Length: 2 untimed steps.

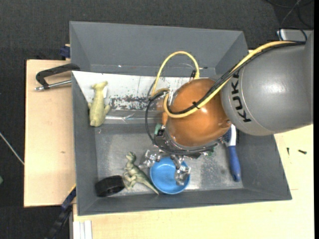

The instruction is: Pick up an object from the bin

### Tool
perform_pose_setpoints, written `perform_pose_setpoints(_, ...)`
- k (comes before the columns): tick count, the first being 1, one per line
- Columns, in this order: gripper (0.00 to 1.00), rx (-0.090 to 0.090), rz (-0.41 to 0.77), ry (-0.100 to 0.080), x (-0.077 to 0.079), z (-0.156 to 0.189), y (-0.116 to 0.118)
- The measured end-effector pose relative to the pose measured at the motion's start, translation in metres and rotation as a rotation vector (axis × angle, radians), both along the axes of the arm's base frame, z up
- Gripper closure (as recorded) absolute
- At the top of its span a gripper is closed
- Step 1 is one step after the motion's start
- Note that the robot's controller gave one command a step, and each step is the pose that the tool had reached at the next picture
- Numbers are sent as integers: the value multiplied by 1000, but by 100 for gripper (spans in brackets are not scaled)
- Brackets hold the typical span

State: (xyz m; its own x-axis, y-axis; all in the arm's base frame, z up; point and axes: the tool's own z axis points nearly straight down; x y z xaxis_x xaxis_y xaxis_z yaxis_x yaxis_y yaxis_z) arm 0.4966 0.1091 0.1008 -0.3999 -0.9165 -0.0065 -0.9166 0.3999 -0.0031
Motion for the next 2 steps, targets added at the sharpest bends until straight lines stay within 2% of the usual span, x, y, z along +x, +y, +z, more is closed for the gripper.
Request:
perform_pose_setpoints(1,0,-2,321,-9,1,-28,-12)
perform_pose_setpoints(2,0,-2,317,-2,3,-27,-11)
